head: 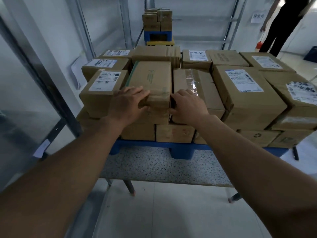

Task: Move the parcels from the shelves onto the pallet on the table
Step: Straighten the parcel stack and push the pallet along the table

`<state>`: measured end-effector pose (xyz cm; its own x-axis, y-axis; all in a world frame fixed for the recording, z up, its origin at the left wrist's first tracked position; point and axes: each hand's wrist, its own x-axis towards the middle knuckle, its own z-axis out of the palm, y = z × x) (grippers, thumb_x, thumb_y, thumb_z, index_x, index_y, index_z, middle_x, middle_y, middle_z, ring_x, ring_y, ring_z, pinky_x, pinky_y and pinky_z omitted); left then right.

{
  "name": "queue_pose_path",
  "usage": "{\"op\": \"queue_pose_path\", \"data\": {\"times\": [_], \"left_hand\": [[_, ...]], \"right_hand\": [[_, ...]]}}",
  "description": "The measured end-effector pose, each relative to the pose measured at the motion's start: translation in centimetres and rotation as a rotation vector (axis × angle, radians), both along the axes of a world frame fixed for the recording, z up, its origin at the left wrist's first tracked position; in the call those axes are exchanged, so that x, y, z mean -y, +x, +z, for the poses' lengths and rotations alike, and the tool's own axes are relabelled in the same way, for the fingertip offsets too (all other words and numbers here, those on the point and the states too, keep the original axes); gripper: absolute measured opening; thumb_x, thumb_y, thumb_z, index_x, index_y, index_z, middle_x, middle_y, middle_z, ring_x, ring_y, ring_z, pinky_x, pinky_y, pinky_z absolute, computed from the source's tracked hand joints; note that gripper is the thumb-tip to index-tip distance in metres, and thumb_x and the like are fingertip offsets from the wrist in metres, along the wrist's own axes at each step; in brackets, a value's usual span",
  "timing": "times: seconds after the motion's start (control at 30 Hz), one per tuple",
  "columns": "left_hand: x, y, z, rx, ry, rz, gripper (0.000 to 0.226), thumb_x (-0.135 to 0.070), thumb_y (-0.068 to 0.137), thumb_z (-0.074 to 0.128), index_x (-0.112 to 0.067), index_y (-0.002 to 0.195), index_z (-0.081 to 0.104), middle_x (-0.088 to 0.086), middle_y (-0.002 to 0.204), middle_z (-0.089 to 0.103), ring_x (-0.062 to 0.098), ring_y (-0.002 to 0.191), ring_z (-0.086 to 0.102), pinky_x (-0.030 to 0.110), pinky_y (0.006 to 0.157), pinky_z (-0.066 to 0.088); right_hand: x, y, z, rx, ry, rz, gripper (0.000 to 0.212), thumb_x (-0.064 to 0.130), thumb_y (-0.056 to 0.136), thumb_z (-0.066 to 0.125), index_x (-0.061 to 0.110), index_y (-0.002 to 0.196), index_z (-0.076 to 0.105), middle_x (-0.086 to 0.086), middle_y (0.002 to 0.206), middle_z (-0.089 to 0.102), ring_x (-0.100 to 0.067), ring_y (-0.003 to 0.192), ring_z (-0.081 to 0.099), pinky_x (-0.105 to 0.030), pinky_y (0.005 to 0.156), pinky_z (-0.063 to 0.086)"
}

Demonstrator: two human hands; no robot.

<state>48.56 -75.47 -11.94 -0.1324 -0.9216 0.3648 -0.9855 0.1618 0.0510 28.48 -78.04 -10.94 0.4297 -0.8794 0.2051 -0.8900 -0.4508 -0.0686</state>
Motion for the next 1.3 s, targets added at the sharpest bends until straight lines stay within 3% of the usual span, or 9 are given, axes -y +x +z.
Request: {"op": "queue_pose_path", "data": {"times": [0.33, 0.47, 0.6, 0.73, 0.87, 1.03, 1.17, 1.3], "left_hand": [[0.4, 0.1, 0.1, 0.017, 0.024, 0.024, 0.063, -0.048, 0.088, 0.055, -0.028, 0.144, 0.033, -0.001, 0.151, 0.033, 0.022, 0.138, 0.028, 0.042, 0.11, 0.023], [-0.6, 0.7, 0.4, -0.131, -0.042, 0.028, 0.073, -0.063, 0.082, 0.039, -0.022, 0.142, 0.039, 0.005, 0.148, 0.038, 0.024, 0.137, 0.032, 0.043, 0.11, 0.022], [-1.8, 3.5, 0.9, -0.275, -0.206, 0.117, 0.068, -0.054, 0.085, 0.039, -0.013, 0.139, 0.044, 0.014, 0.143, 0.044, 0.029, 0.133, 0.037, 0.046, 0.108, 0.031], [-2.2, 7.5, 1.4, -0.378, -0.224, 0.25, 0.059, -0.043, 0.093, 0.047, -0.017, 0.144, 0.034, 0.013, 0.148, 0.035, 0.03, 0.135, 0.031, 0.047, 0.108, 0.031], [-2.1, 11.4, 1.3, -0.543, -0.105, 0.336, 0.059, -0.042, 0.095, 0.046, -0.014, 0.145, 0.031, 0.012, 0.149, 0.033, 0.03, 0.135, 0.032, 0.048, 0.107, 0.032], [-1.7, 13.8, 0.8, -0.658, 0.167, 0.375, 0.061, -0.044, 0.098, 0.037, -0.014, 0.148, 0.023, 0.012, 0.151, 0.031, 0.029, 0.135, 0.034, 0.037, 0.104, 0.032], [-1.2, 15.2, 0.1, -0.786, 0.284, 0.305, 0.048, -0.038, 0.099, 0.037, -0.017, 0.143, 0.035, 0.012, 0.142, 0.042, 0.031, 0.125, 0.043, 0.037, 0.102, 0.037], [-0.9, 16.2, -0.4, -0.9, 0.331, 0.202, 0.04, -0.036, 0.098, 0.038, -0.028, 0.137, 0.043, 0.009, 0.132, 0.05, 0.029, 0.116, 0.05, 0.047, 0.1, 0.043]], "right_hand": [[1.0, -0.5, 0.1, -0.005, -0.03, 0.068, 0.039, 0.041, 0.089, 0.057, 0.017, 0.12, 0.053, -0.005, 0.117, 0.053, -0.023, 0.111, 0.046, -0.038, 0.085, 0.044], [1.1, -0.9, 0.8, 0.055, 0.025, 0.071, 0.046, 0.049, 0.088, 0.056, 0.02, 0.124, 0.05, -0.004, 0.12, 0.051, -0.022, 0.111, 0.047, -0.034, 0.08, 0.04], [0.7, -0.2, 2.4, 0.107, -0.002, 0.065, 0.06, 0.053, 0.089, 0.053, 0.019, 0.137, 0.042, -0.005, 0.134, 0.046, -0.024, 0.122, 0.043, -0.038, 0.091, 0.041], [0.5, 3.2, 3.7, 0.113, -0.035, 0.12, 0.063, 0.051, 0.087, 0.057, 0.02, 0.139, 0.04, -0.005, 0.138, 0.044, -0.024, 0.125, 0.041, -0.038, 0.097, 0.038], [0.0, 8.4, 4.3, 0.104, -0.005, 0.196, 0.061, 0.049, 0.089, 0.056, 0.021, 0.14, 0.04, -0.004, 0.139, 0.044, -0.023, 0.127, 0.039, -0.038, 0.1, 0.037], [-0.2, 14.0, 3.7, 0.003, 0.014, 0.214, 0.062, 0.048, 0.09, 0.055, 0.022, 0.143, 0.036, -0.003, 0.142, 0.042, -0.023, 0.129, 0.037, -0.04, 0.103, 0.035], [0.1, 15.8, 2.7, -0.076, 0.068, 0.174, 0.058, 0.043, 0.092, 0.053, 0.026, 0.144, 0.035, -0.003, 0.142, 0.042, -0.025, 0.128, 0.038, -0.04, 0.102, 0.034], [0.0, 16.2, 2.4, -0.101, 0.042, 0.153, 0.045, 0.033, 0.094, 0.051, 0.025, 0.138, 0.044, -0.006, 0.137, 0.048, -0.026, 0.126, 0.039, -0.041, 0.101, 0.036]]}}
